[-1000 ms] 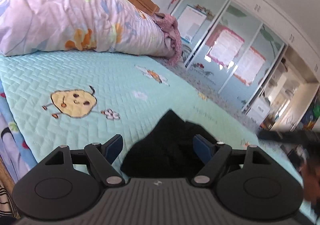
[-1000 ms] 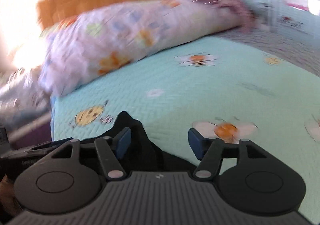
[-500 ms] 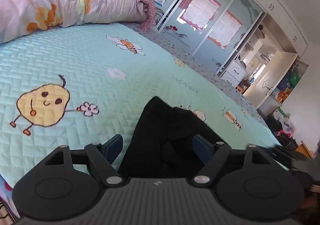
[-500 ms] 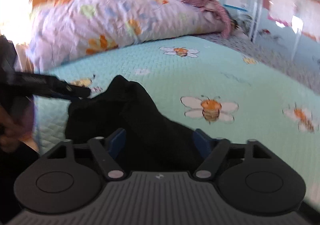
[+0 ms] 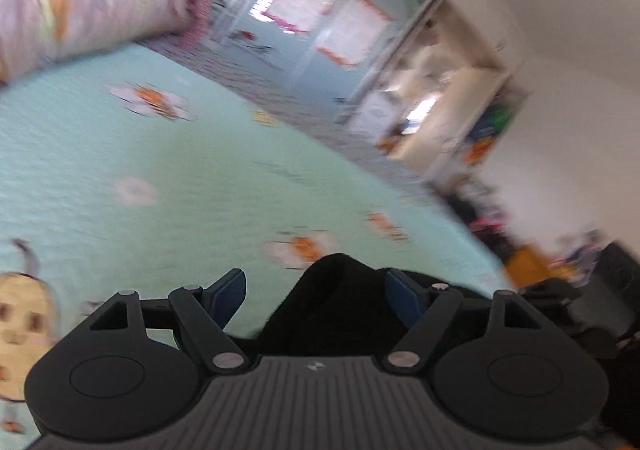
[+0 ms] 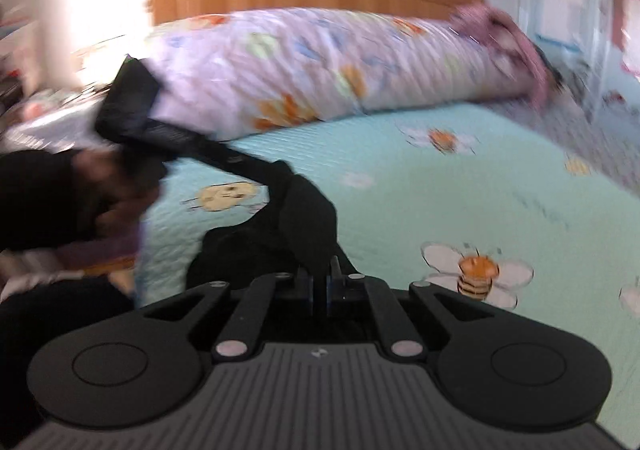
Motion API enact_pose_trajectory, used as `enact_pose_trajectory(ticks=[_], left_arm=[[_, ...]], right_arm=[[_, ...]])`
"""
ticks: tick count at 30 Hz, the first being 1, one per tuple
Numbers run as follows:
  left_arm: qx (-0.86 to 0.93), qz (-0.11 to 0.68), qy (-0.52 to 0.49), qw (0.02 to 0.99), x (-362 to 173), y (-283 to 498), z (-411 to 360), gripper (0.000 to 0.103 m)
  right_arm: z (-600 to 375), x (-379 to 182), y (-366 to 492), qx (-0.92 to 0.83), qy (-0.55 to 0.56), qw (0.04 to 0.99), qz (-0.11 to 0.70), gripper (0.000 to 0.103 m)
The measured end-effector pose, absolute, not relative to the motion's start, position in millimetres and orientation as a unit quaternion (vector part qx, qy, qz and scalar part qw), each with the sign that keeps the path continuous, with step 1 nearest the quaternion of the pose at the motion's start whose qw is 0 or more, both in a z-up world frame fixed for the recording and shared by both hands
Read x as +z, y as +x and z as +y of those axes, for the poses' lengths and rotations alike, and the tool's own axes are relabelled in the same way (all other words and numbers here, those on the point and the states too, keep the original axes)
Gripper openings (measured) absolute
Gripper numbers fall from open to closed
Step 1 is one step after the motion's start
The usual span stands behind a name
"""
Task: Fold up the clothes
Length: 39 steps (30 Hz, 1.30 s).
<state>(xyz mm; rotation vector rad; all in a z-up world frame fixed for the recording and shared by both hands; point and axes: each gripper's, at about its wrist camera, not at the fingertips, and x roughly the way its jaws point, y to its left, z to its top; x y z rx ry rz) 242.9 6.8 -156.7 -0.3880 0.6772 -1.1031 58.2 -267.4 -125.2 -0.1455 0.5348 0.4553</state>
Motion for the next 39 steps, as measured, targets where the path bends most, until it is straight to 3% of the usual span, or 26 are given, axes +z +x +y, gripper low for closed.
enact_pose_trajectory(ticks=[9, 16, 18, 19, 20, 21, 25, 27, 28, 29, 34, 39], left_arm=[[-0.638, 0.338, -0.232, 0.652, -149.8, 217.8, 18.2, 0.079], [-0.623, 0.345, -0.206, 0.671, -153.3, 205.4, 30.2, 0.079], [-0.611, 0.347, -0.208, 0.681, -158.2, 208.5, 33.2, 0.079], [-0.605, 0.348, -0.212, 0.684, -160.9, 210.3, 34.5, 0.079], [-0.599, 0.348, -0.217, 0.688, -163.7, 213.8, 36.9, 0.079], [-0.595, 0.348, -0.222, 0.690, -165.7, 217.5, 40.0, 0.079], [-0.590, 0.345, -0.225, 0.694, -163.3, 217.1, 53.6, 0.079], [-0.588, 0.344, -0.220, 0.698, -160.8, 216.3, 58.5, 0.079], [-0.585, 0.343, -0.218, 0.701, -159.3, 215.7, 61.7, 0.079], [-0.583, 0.341, -0.214, 0.705, -156.8, 214.7, 64.7, 0.079], [-0.602, 0.306, -0.153, 0.721, -130.9, 201.7, 72.8, 0.079], [-0.664, 0.275, -0.069, 0.692, -106.9, 186.5, 51.0, 0.079]], right_arm=[[-262.4, -78.2, 28.0, 0.314, -0.095, 0.915, 0.237, 0.006], [-271.4, -88.1, 55.9, 0.305, -0.063, 0.914, 0.260, 0.008], [-271.4, -96.9, 64.9, 0.292, -0.017, 0.914, 0.282, 0.031], [-270.9, -102.2, 70.0, 0.283, 0.002, 0.916, 0.285, 0.058], [-269.3, -108.8, 76.2, 0.273, 0.008, 0.919, 0.284, 0.072], [-267.5, -115.9, 82.7, 0.263, 0.012, 0.923, 0.282, 0.073], [-253.1, -146.7, 131.5, 0.267, 0.031, 0.910, 0.316, 0.072], [-236.7, -166.1, 154.5, 0.265, -0.005, 0.897, 0.354, 0.062], [-231.5, -174.8, 163.0, 0.269, -0.012, 0.887, 0.374, 0.026], [-227.5, -174.9, 161.7, 0.284, -0.017, 0.883, 0.372, 0.011], [-202.7, -133.5, 106.5, 0.369, -0.074, 0.879, 0.292, 0.011], [-189.3, -101.0, 62.5, 0.399, -0.136, 0.866, 0.269, 0.011]])
